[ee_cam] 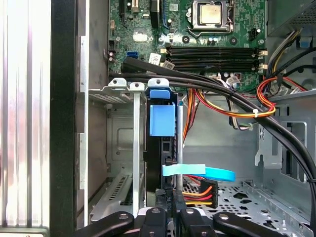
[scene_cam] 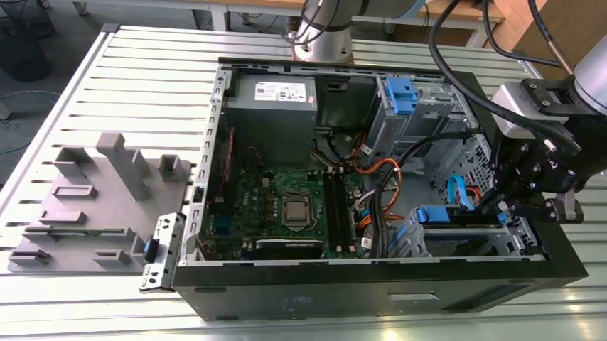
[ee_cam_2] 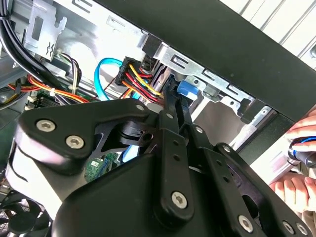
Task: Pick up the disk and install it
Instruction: 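Insert the second disk wire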
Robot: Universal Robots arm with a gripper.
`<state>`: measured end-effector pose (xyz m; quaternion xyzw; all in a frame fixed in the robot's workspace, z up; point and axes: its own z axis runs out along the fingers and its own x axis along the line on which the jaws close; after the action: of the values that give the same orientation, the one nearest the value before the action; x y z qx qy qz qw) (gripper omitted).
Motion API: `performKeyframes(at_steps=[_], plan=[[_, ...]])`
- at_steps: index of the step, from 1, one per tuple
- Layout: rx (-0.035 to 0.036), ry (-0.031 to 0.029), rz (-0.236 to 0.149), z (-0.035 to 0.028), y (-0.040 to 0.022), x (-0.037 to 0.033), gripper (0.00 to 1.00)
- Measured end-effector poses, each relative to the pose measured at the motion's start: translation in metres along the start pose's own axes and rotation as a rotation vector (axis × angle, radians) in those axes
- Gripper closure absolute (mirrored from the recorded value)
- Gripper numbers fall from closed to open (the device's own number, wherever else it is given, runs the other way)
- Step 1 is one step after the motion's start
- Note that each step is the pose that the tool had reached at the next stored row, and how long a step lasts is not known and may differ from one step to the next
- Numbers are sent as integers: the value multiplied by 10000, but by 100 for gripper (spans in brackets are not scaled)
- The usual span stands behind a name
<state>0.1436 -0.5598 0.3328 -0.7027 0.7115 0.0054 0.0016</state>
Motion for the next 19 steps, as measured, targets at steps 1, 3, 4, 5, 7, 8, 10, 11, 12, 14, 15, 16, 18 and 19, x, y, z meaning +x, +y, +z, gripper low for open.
performKeyframes(at_steps=[1, 3, 4, 5, 7, 8, 10, 11, 12, 14, 15, 16, 18, 19], plan=[[0, 0, 0, 0, 0, 0, 83], [-1, -6, 1, -11, 0, -1, 83], [0, -6, 1, -26, 1, -1, 83], [0, 0, 0, -40, 0, 0, 83], [0, -5, 3, -53, 1, 0, 83], [-1, -45, 3, -53, 0, 0, 83], [-4, -377, 5, -55, 0, -1, 83], [-6, -519, 7, -55, 0, -1, 83], [-7, -663, 8, -55, 0, 0, 83], [-8, -721, 9, -56, 1, 6, 83], [-8, -723, 9, -55, 0, 16, 83], [-8, -722, 10, -55, 0, 34, 83], [-7, -723, 13, -56, -1, 64, 83], [-7, -722, 16, -56, 1, 70, 83]])
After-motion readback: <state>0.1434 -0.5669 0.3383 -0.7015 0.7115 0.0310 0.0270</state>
